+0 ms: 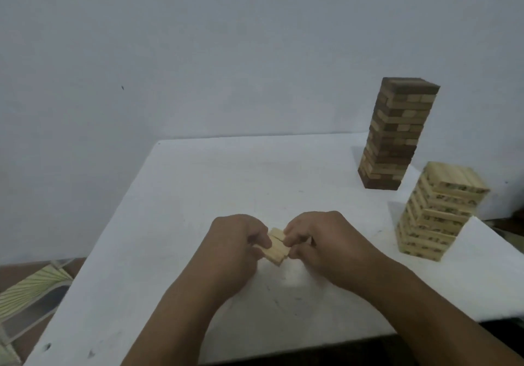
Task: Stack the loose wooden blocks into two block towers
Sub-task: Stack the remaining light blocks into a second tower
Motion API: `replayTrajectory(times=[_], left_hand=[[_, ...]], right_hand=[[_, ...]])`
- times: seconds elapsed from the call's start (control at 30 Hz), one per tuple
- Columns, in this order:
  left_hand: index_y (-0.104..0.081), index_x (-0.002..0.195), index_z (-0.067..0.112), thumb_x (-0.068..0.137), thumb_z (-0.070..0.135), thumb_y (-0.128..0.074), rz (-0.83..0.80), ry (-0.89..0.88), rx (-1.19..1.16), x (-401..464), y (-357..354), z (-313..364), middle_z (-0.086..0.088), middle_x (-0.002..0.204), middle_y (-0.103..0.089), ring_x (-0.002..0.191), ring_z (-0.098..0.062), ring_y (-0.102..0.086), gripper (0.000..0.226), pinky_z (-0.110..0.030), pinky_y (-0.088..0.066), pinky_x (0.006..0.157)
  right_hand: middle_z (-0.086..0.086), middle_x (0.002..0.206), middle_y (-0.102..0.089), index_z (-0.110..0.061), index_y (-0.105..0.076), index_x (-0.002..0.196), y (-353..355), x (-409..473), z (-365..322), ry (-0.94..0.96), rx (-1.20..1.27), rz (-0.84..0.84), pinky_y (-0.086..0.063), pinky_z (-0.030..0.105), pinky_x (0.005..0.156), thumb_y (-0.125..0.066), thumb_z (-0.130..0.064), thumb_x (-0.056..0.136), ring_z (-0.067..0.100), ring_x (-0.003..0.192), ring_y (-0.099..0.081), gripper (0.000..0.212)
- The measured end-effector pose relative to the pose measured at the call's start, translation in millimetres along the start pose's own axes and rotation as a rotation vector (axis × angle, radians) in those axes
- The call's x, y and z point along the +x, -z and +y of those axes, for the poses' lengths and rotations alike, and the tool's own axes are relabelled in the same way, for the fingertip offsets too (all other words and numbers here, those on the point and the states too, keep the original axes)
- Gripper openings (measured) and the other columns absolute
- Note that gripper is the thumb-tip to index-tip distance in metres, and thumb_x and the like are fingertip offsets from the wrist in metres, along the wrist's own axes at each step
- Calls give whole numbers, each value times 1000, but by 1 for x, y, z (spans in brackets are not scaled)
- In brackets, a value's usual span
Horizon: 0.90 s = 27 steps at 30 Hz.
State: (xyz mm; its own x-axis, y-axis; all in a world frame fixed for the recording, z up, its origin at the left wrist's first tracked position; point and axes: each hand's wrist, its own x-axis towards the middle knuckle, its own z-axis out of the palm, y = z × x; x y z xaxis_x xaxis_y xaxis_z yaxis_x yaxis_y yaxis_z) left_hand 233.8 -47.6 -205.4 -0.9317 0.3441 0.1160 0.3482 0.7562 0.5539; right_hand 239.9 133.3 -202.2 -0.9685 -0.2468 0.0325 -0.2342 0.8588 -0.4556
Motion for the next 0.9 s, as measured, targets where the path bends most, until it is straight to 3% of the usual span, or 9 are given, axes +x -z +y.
replayTrajectory(times=[0.07, 0.2, 0.3, 0.4, 0.53, 0.63, 0.9], left_hand=[[-77, 97, 21, 88, 12, -69, -18, -5, 29, 2, -7, 9, 11, 115, -64, 102, -7, -59, 16, -12, -42, 87], [-77, 93, 27, 88, 16, -70, -64, -44, 31, 6, -23, 31, 7, 102, -64, 86, -6, -55, 14, -6, -37, 71], [-75, 98, 29, 89, 12, -68, -115, -71, 33, 8, -34, 50, 8, 105, -65, 92, -8, -58, 21, -11, -42, 79], [-74, 102, 27, 89, 6, -65, -157, -155, 44, 7, -44, 63, 12, 114, -66, 103, -9, -59, 26, -19, -46, 96], [-73, 100, 30, 86, 12, -65, -187, -232, -26, 6, -51, 71, 17, 118, -64, 105, -2, -57, 24, -23, -47, 99], [-74, 97, 33, 86, 17, -67, -219, -251, -38, 8, -53, 73, 19, 126, -61, 114, -3, -54, 21, -24, -44, 104], [-79, 90, 33, 83, 22, -76, -181, -290, -56, 13, -56, 71, 21, 111, -67, 101, 1, -60, 13, -10, -46, 91]], right_hand=[[-13, 103, -68, -26, -76, 100, 7, -14, 6, -32, -13, 11, -51, 21, 85, -70, -23, 85, 7, 89, -62, 17], [-13, 98, -67, -26, -76, 95, 20, -45, 20, -84, -15, 41, -51, 18, 80, -72, -26, 83, 5, 87, -61, 13], [-16, 94, -65, -26, -78, 88, 25, -61, 34, -91, -6, 80, -49, 18, 76, -75, -30, 79, 2, 84, -59, 10], [-14, 87, -65, -27, -78, 83, 28, -75, 47, -63, -1, 101, -48, 18, 74, -78, -33, 75, 0, 86, -56, 10], [-12, 82, -64, -27, -76, 77, 30, -92, 63, 8, 27, 146, -48, 24, 70, -79, -36, 74, 5, 80, -57, 10], [-14, 82, -64, -24, -76, 75, 30, -99, 70, 52, 68, 203, -47, 21, 71, -80, -31, 73, 3, 82, -58, 9], [-14, 86, -67, -23, -76, 77, 29, -102, 78, 73, 126, 216, -47, 22, 76, -79, -26, 74, 3, 86, -59, 5]])
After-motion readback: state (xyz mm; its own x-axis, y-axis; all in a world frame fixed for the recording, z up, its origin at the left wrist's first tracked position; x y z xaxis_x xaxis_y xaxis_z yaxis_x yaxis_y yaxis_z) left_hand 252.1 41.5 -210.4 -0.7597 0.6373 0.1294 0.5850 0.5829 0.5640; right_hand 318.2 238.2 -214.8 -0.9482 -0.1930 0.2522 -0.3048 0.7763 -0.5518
